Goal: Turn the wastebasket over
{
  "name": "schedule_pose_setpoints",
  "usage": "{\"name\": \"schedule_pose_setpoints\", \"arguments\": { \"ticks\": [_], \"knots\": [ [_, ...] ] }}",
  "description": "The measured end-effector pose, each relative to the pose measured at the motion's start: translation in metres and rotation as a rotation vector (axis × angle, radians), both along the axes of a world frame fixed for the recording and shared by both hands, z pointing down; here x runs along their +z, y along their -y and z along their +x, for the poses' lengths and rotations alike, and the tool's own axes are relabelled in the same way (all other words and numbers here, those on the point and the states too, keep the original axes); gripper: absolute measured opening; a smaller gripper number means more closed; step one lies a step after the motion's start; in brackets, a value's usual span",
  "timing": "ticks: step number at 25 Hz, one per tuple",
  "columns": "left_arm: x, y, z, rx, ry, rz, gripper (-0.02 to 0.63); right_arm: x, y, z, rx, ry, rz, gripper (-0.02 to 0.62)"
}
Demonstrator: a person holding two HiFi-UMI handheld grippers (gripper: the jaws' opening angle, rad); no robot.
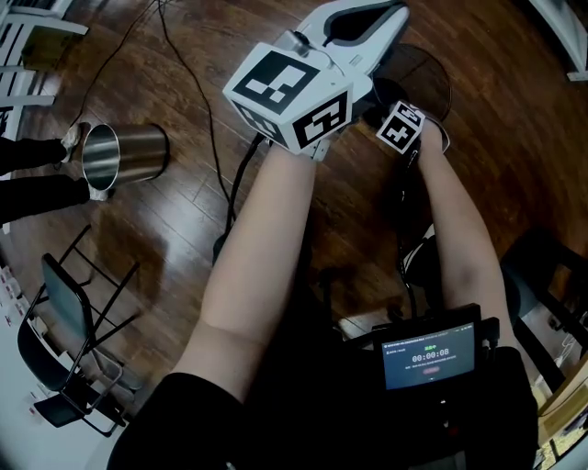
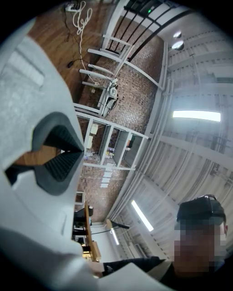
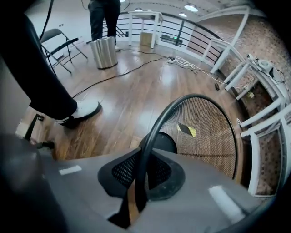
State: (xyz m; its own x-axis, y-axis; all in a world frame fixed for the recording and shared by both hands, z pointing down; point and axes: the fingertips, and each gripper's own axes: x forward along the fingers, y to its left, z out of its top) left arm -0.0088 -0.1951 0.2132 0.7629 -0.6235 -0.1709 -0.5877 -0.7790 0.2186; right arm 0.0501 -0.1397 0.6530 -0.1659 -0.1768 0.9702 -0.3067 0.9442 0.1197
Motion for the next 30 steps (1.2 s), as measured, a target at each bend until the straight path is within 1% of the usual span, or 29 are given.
{"name": "schedule_pose_setpoints", "arguments": {
  "ticks": [5,8,11,12,14,15,19,21,23,25,26,27,30],
  "knots": [
    [0.001,0.000,-0.001,-0.001,-0.002,-0.003,-0.002,0.016,-0.019,-0.006,-0.060,-0.036,-0.029,0.026],
    [0.001,0.000,0.000,0.000,-0.002,-0.004,-0.002,0.019,-0.022,-0.006,-0.058,-0.030,-0.038,0.026],
    [0.001,-0.001,0.002,0.004,0.002,-0.004,-0.002,0.019,-0.024,-0.006,-0.069,-0.025,-0.029,0.028],
    [0.001,0.000,0.001,0.004,0.002,-0.004,-0.002,0.017,-0.024,-0.006,-0.078,-0.026,-0.027,0.036],
    [0.001,0.001,0.002,0.004,0.002,-0.005,-0.002,0.011,-0.026,-0.006,-0.090,-0.020,-0.030,0.119],
    [0.001,0.001,0.002,0.004,0.003,-0.006,-0.002,0.005,-0.027,-0.005,-0.092,-0.011,-0.030,0.137],
    [0.001,-0.002,0.006,0.014,0.020,-0.005,-0.002,-0.030,-0.038,0.003,-0.099,0.040,-0.009,0.163],
    [0.004,-0.003,0.009,0.021,0.030,-0.008,-0.002,-0.051,-0.044,0.011,-0.096,0.079,0.004,0.164],
    [0.006,-0.004,0.014,0.029,0.038,-0.013,-0.002,-0.079,-0.045,0.016,-0.062,0.160,0.037,0.159],
    [0.007,-0.008,0.022,0.040,0.052,-0.012,-0.002,-0.121,-0.040,0.018,0.014,0.309,0.093,0.086],
    [0.008,-0.010,0.028,0.047,0.063,-0.011,-0.002,-0.146,-0.038,0.017,0.060,0.411,0.118,0.034],
    [0.011,-0.014,0.033,0.054,0.076,-0.011,-0.002,-0.174,-0.036,0.016,0.105,0.526,0.137,0.012],
    [0.021,-0.022,0.048,0.076,0.118,-0.017,-0.002,-0.261,-0.036,0.016,0.224,0.854,0.202,0.009]
  ]
}}
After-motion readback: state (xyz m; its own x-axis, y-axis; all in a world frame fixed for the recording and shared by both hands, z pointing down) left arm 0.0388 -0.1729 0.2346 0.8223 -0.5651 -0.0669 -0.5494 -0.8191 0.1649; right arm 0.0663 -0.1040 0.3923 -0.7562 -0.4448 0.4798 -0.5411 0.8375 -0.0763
